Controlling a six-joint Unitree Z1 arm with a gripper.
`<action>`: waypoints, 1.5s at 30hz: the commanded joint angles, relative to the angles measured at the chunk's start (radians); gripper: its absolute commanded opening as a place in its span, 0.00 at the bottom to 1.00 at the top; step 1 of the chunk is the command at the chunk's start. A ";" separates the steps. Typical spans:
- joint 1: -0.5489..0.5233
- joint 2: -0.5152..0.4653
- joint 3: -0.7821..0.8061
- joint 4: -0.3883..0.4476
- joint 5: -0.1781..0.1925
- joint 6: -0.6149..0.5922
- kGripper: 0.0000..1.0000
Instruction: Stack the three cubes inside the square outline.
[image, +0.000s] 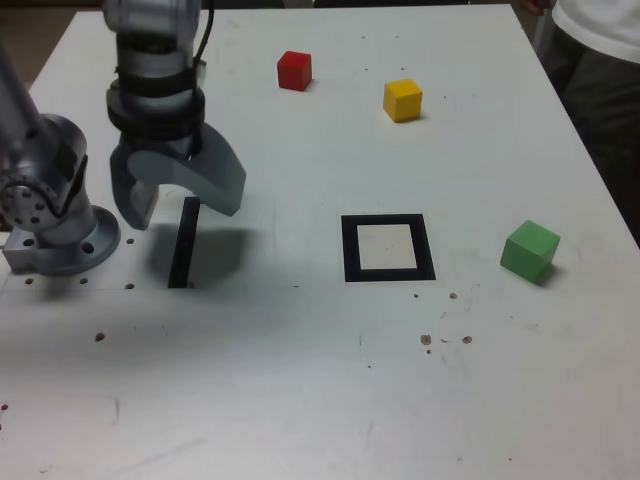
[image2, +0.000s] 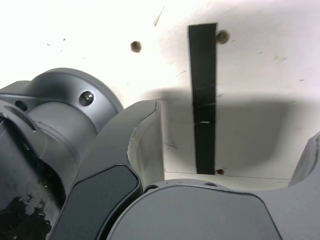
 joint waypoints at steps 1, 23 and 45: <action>0.017 0.010 -0.011 0.004 0.002 0.012 1.00; 0.445 0.194 -0.258 0.108 0.080 0.391 0.99; 0.718 0.416 -0.655 0.243 0.145 0.759 1.00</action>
